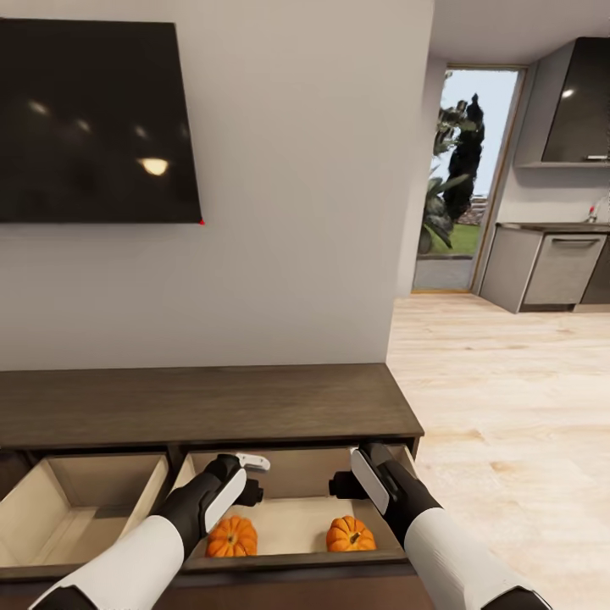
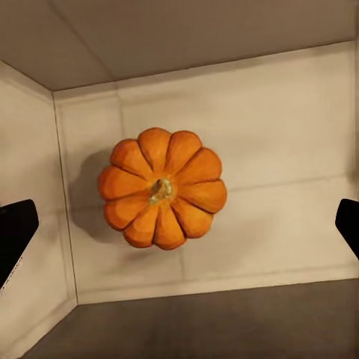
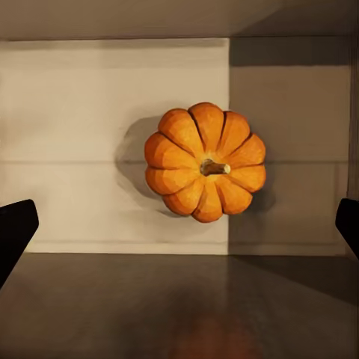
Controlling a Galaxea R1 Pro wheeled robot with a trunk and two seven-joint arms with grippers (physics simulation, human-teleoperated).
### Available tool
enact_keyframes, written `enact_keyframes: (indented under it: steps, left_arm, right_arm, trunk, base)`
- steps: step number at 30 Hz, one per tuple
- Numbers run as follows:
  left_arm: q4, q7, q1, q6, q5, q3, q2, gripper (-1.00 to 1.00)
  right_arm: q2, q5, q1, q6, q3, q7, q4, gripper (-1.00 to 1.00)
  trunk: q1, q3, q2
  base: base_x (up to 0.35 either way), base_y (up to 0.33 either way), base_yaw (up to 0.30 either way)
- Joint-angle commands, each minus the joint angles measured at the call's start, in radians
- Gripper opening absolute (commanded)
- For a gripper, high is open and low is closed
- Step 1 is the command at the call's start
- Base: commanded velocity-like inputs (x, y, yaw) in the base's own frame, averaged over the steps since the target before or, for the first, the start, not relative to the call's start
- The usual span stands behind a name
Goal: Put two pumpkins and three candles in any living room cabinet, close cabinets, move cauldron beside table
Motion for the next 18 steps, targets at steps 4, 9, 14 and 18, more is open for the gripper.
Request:
enact_keyframes:
  steps: [4,9,14,18]
  left_arm:
    - [-0.001,0.009,-0.003,0.004,0.011,-0.005,0.001,1.00]
    - [-0.001,0.009,-0.003,0.004,0.011,-0.005,0.000,1.00]
    - [-0.001,0.010,-0.004,0.003,0.011,-0.005,0.000,1.00]
    - [-0.007,0.009,-0.004,0.004,0.011,-0.005,0.001,1.00]
  right_arm:
    - [0.001,-0.010,-0.001,0.002,0.004,-0.009,-0.001,1.00]
    - [0.001,-0.010,-0.001,0.002,0.004,-0.009,-0.002,1.00]
    - [0.000,-0.010,-0.001,0.002,0.004,-0.009,-0.005,1.00]
    - [0.000,-0.010,-0.001,0.002,0.004,-0.008,-0.014,1.00]
  trunk:
    - [-0.002,0.014,0.001]
    - [-0.004,0.034,0.002]
    - [-0.006,0.053,0.003]
    - [-0.012,0.068,0.011]
  base:
    - [-0.129,0.000,0.000]
    - [-0.155,0.000,0.000]
    - [-0.069,0.001,0.000]
    - [-0.215,0.057,0.000]
